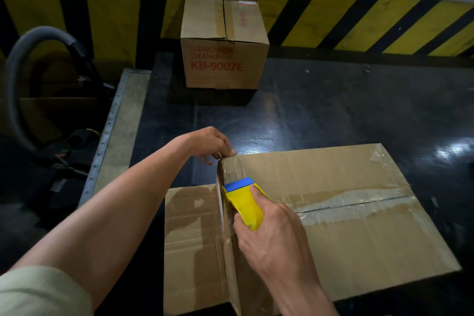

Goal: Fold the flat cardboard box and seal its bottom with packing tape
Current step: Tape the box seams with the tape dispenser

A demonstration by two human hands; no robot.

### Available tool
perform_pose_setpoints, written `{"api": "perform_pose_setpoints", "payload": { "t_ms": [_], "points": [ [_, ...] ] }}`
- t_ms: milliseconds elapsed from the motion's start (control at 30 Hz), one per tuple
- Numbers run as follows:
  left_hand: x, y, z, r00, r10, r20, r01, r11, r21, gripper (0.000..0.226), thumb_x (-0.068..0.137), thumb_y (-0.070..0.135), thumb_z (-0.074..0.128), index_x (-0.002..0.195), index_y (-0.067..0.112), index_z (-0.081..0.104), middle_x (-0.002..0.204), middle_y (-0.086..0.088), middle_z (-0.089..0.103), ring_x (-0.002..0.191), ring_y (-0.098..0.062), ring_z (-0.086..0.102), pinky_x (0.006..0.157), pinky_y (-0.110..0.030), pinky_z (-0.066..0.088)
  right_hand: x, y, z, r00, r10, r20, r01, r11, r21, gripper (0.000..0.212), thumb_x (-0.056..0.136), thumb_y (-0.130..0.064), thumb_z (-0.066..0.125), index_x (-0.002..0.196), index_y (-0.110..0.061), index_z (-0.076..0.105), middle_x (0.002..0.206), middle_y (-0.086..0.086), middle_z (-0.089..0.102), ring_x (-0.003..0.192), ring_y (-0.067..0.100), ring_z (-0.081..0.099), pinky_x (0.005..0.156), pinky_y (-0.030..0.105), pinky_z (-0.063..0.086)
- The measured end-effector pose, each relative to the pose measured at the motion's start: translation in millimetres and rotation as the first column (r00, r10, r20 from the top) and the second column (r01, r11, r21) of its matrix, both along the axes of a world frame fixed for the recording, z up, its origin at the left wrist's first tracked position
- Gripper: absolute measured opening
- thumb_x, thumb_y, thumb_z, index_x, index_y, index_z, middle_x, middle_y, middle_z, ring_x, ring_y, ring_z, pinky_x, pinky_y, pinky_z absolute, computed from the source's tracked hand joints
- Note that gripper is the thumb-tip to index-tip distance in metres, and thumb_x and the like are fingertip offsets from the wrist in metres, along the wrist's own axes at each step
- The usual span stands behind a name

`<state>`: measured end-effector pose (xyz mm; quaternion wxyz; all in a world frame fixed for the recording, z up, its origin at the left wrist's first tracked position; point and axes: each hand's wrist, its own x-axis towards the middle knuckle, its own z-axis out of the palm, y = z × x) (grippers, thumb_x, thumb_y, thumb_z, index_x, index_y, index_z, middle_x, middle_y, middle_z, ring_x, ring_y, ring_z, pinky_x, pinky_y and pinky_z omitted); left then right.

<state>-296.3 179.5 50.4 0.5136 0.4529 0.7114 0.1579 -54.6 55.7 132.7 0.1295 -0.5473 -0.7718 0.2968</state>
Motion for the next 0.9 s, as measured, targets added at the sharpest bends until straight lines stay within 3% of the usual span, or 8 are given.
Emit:
{"api": "perform_pose_setpoints", "payload": {
  "t_ms": [133, 233, 333, 400, 533, 633, 767, 900],
  "points": [
    [2, 0, 4, 1.0, 0.003, -0.027, -0.003, 1.0, -0.01, 0.013, 0.088, 0.033, 0.077, 0.087, 0.02, 0.073, 0.087, 0.0, 0.068, 0.095, -0.02, 0.065, 0.079, -0.04, 0.061, -1, 0, -1, 1.0, 0.003, 0.007, -0.003, 1.0, 0.012, 0.059, 0.087, -0.054, 0.054, 0.141, -0.032, 0.045, 0.084, -0.001, 0.054, 0.076, 0.018, 0.054, 0.06, 0.024, 0.033],
    [4, -6, 1, 0.993, -0.027, -0.111, 0.029, 0.999, 0.02, 0.017, 0.089, 0.036, 0.074, 0.086, 0.02, 0.07, 0.08, 0.002, 0.066, 0.085, -0.017, 0.063, 0.07, -0.032, 0.057, 1, 0, 0, 1.0, -0.008, -0.006, 0.008, 1.0, 0.01, 0.062, 0.088, -0.056, 0.054, 0.146, -0.036, 0.04, 0.087, -0.002, 0.055, 0.079, 0.017, 0.056, 0.064, 0.024, 0.036],
    [9, -11, 1, 0.962, 0.032, -0.27, 0.051, 0.954, 0.297, 0.016, 0.089, 0.035, 0.076, 0.085, 0.019, 0.073, 0.082, 0.003, 0.069, 0.077, -0.013, 0.063, 0.06, -0.017, 0.045, 2, -1, 2, 1.0, -0.013, -0.023, 0.014, 1.0, 0.022, 0.065, 0.089, -0.055, 0.054, 0.148, -0.037, 0.037, 0.087, -0.002, 0.055, 0.08, 0.016, 0.055, 0.065, 0.023, 0.037],
    [15, -16, 7, 0.957, 0.037, -0.287, 0.087, 0.908, 0.409, 0.008, 0.092, 0.026, 0.072, 0.088, 0.021, 0.076, 0.084, 0.006, 0.072, 0.074, -0.006, 0.064, 0.06, -0.012, 0.042, 2, 0, 1, 1.0, -0.014, -0.015, 0.014, 0.999, 0.031, 0.063, 0.088, -0.055, 0.054, 0.147, -0.037, 0.038, 0.086, -0.003, 0.055, 0.079, 0.016, 0.056, 0.064, 0.024, 0.039],
    [18, -29, 15, 0.931, -0.109, -0.348, 0.25, 0.886, 0.391, 0.013, 0.09, 0.027, 0.075, 0.1, 0.026, 0.082, 0.092, 0.012, 0.078, 0.083, 0.001, 0.069, 0.077, -0.018, 0.053, 0, 2, -1, 1.0, -0.006, 0.026, 0.005, 0.999, 0.032, 0.061, 0.089, -0.057, 0.053, 0.146, -0.037, 0.04, 0.088, -0.001, 0.055, 0.083, 0.018, 0.057, 0.066, 0.026, 0.041],
    [16, -36, 16, 0.916, -0.136, -0.377, 0.284, 0.883, 0.373, 0.027, 0.088, 0.037, 0.077, 0.113, 0.026, 0.079, 0.103, 0.011, 0.078, 0.089, 0.001, 0.07, 0.086, -0.023, 0.057, -1, 2, 2, 0.999, 0.0, 0.044, -0.001, 1.0, 0.028, 0.062, 0.089, -0.057, 0.052, 0.147, -0.038, 0.038, 0.092, 0.0, 0.054, 0.088, 0.02, 0.056, 0.069, 0.027, 0.039],
    [22, -43, 17, 0.891, -0.124, -0.437, 0.298, 0.885, 0.357, 0.036, 0.089, 0.042, 0.075, 0.12, 0.025, 0.075, 0.109, 0.006, 0.078, 0.091, -0.007, 0.071, 0.087, -0.032, 0.058, -4, 7, 3, 0.996, 0.019, 0.089, -0.021, 1.0, 0.012, 0.057, 0.089, -0.057, 0.051, 0.14, -0.034, 0.045, 0.094, 0.002, 0.058, 0.086, 0.024, 0.055, 0.069, 0.032, 0.039],
    [25, -55, 5, 0.891, -0.069, -0.449, 0.273, 0.871, 0.409, 0.037, 0.093, 0.043, 0.07, 0.125, 0.026, 0.073, 0.11, 0.001, 0.078, 0.094, -0.013, 0.071, 0.084, -0.036, 0.056, -4, 5, 6, 0.995, 0.027, 0.1, -0.027, 1.0, 0.003, 0.06, 0.089, -0.055, 0.051, 0.145, -0.034, 0.041, 0.104, 0.005, 0.061, 0.101, 0.027, 0.059, 0.081, 0.035, 0.045]
  ]
}}
